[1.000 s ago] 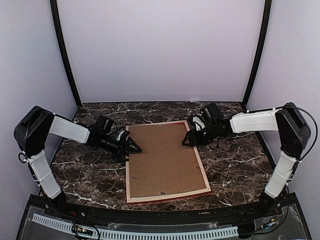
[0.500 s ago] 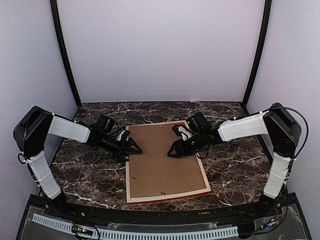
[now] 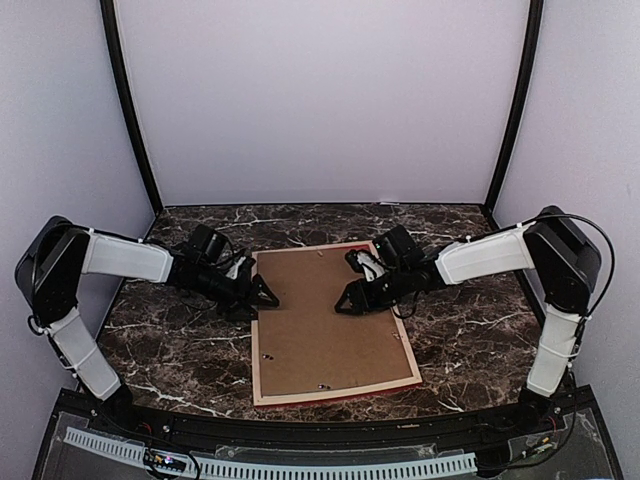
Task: Put the photo into the frame
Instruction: Press the backboard against the frame body, then hold the photo frame at the center of the board.
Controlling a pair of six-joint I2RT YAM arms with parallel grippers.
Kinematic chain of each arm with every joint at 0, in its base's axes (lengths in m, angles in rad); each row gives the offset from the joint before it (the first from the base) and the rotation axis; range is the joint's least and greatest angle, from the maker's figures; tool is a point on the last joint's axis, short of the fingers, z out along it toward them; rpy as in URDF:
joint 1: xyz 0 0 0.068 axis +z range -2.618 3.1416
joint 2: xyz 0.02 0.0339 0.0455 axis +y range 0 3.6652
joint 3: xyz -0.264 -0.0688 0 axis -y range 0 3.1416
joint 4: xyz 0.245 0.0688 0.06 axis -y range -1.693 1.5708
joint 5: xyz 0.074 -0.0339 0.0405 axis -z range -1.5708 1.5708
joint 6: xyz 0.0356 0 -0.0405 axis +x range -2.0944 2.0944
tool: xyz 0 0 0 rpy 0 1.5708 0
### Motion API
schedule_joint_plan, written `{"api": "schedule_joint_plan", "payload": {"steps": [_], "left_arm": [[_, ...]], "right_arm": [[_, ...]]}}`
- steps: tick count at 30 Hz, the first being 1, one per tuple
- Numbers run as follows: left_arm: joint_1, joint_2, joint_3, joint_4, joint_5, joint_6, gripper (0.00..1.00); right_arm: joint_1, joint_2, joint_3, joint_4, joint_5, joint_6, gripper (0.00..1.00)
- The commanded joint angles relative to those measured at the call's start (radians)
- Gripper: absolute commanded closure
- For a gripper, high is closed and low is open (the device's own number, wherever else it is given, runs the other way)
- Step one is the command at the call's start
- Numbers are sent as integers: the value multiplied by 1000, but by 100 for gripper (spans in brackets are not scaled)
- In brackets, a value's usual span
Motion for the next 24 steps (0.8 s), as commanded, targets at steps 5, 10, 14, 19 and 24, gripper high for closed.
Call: {"api": "schedule_joint_plan", "payload": {"steps": [5,10,14,19,24], "left_arm": [[-4,-117,23,-105,-128,86,22],[-4,-134,31,-135,-184,138,22],[-4,-120,41,-153,-210,170,21],[-4,-110,35,-139,-223,186,21],[-4,-99,33,-131,-235,196,21]], "right_arm": [[4,8,3,-37,32,-16,44],[-4,-37,15,-67,70,-41,42],[-25,-98,-2,-88,106,-47,40],[-68,-192,-41,-136,182,-55,39],[-115,-228,-63,-216,284,-62,40]]}}
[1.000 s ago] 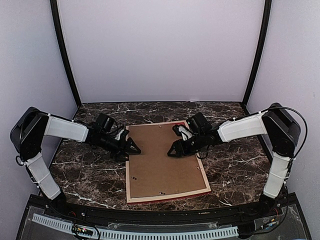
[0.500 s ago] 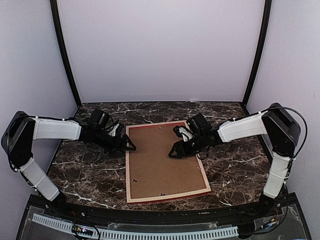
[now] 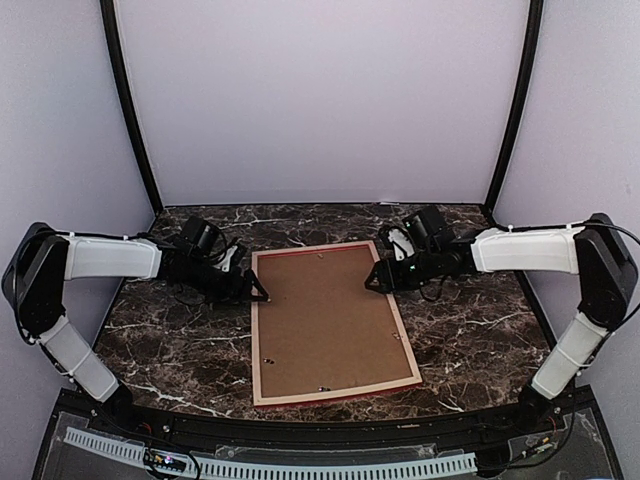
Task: Put the photo into the frame
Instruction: Hold the photo frame at the center of the board.
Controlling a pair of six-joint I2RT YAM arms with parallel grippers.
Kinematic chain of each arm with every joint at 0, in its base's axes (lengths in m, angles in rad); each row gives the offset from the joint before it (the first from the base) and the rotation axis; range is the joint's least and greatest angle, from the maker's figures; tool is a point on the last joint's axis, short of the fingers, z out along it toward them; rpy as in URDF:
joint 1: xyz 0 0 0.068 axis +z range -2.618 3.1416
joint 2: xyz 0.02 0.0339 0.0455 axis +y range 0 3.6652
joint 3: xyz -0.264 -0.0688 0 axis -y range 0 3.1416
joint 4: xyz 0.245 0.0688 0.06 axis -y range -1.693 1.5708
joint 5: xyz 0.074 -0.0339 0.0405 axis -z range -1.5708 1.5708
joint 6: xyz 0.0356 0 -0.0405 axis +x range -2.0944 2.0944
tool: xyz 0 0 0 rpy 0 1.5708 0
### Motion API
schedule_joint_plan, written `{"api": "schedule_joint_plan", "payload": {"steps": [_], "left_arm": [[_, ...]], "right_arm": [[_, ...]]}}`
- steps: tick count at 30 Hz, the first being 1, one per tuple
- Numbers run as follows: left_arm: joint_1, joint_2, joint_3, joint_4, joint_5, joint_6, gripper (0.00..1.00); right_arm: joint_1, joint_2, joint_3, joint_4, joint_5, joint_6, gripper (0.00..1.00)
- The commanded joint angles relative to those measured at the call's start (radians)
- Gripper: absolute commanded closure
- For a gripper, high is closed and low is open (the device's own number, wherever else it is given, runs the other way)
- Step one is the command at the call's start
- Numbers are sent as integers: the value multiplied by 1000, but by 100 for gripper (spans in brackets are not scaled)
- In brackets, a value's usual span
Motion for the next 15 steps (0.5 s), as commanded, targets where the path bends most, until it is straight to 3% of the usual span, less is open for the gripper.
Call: {"api": "schedule_joint_plan", "payload": {"steps": [1,15], "left_arm": [[-4,10,15,-10,-21,33,21],[-4,25,32,-10,-32,46,21]], "right_arm": [[-32,-18,-26,-81,124,-20,40],[-58,85,-22,-96,128,-36,51]]}}
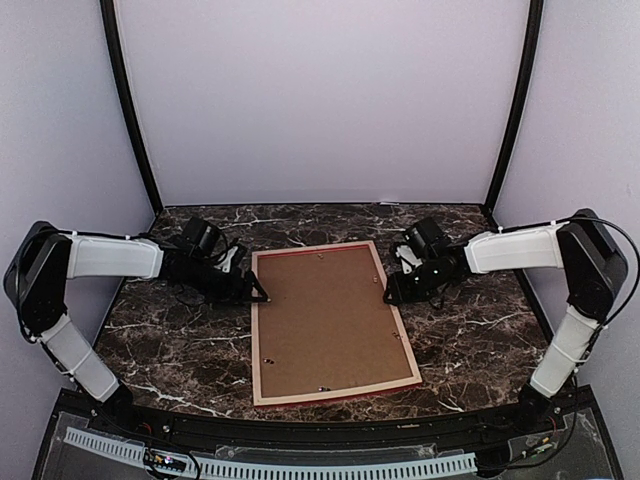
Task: Put the photo into the frame
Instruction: Hold the photo frame at the center of the board, then press the fastener onto the backboard.
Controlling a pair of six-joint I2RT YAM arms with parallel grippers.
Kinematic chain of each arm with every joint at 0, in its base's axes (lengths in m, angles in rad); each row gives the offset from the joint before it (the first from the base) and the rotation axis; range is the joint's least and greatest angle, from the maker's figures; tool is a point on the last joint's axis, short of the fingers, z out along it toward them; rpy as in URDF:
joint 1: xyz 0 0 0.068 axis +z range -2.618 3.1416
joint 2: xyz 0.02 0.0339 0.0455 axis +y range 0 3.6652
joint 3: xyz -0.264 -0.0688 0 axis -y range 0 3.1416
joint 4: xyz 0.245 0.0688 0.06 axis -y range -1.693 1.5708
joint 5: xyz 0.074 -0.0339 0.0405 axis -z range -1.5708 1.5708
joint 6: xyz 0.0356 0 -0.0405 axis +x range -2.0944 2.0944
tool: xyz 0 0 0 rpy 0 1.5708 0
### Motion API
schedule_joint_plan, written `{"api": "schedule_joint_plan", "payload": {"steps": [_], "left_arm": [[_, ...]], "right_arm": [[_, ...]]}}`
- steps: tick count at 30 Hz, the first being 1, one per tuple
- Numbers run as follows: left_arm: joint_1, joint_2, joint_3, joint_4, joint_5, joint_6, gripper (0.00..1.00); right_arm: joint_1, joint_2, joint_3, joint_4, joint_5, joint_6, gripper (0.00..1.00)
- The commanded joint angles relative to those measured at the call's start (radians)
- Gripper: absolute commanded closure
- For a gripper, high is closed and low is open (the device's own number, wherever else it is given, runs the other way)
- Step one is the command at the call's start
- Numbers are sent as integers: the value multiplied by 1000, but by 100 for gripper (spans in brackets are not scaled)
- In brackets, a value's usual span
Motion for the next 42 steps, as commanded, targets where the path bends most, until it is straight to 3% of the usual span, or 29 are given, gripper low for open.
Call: {"api": "schedule_joint_plan", "payload": {"steps": [1,6,13,21,32,42], "left_arm": [[-4,16,30,-13,-6,25,21],[-4,33,42,-33,-50,43,20],[-4,47,90,-88,-143,88,18],[-4,87,140,-125,-208,108,18],[-17,202,231,-124,-199,80,18],[-50,243,259,-160,-264,69,20]], "right_arm": [[-6,37,1,4,-8,-15,52],[-6,55,3,13,-24,-14,57],[-6,61,-21,17,-2,13,75],[-5,16,-96,64,6,94,84],[9,-43,-207,181,-12,222,92],[23,-36,-224,225,-15,253,93]]}}
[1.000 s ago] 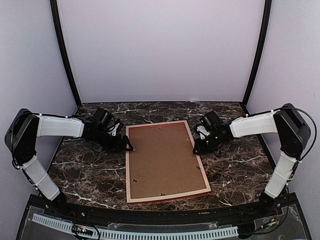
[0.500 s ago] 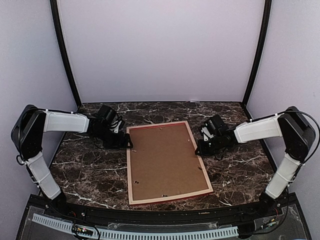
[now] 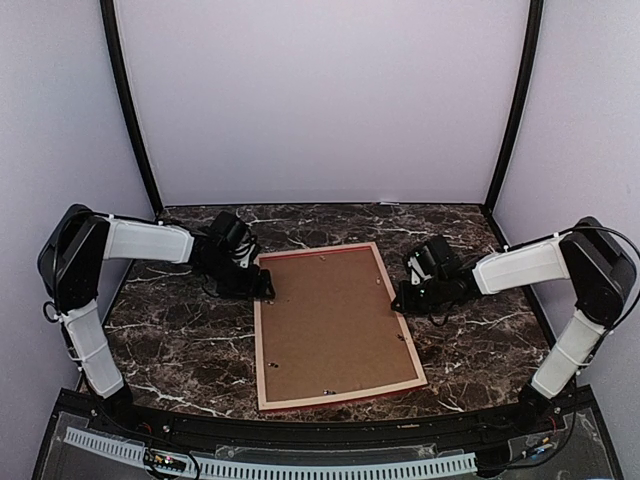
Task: Put the photo into the frame
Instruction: Press the fastener onto the backboard.
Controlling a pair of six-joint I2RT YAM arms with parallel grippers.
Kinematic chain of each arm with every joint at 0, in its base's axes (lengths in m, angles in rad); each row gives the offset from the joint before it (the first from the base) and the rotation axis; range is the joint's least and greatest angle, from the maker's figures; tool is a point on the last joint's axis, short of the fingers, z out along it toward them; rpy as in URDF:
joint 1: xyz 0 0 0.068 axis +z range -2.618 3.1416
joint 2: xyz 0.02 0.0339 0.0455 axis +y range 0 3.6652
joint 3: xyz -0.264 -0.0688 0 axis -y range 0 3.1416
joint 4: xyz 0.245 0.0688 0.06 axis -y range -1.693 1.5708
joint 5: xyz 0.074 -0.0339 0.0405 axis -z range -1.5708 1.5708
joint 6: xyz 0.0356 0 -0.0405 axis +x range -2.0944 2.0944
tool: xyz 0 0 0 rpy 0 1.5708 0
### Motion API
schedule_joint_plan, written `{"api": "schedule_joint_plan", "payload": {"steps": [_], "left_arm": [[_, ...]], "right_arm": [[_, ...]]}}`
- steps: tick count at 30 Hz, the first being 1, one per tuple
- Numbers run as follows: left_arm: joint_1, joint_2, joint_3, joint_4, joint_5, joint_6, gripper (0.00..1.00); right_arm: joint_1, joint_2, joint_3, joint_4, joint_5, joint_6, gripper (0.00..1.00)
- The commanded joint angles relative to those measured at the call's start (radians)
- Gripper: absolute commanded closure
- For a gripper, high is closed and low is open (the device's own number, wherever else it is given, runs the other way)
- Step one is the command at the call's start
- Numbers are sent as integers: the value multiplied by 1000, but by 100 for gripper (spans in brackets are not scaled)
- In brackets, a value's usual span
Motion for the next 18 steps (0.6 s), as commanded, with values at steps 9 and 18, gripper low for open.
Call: {"api": "schedule_joint_plan", "payload": {"steps": [9,18], "left_arm": [[-26,58,63,-65,-114,12,23],[-64,81,79,-125,-191,39,25]], "right_arm": [[12,19,-19,-22,-24,32,93],[12,10,-8,-45,-7,20,93]]}}
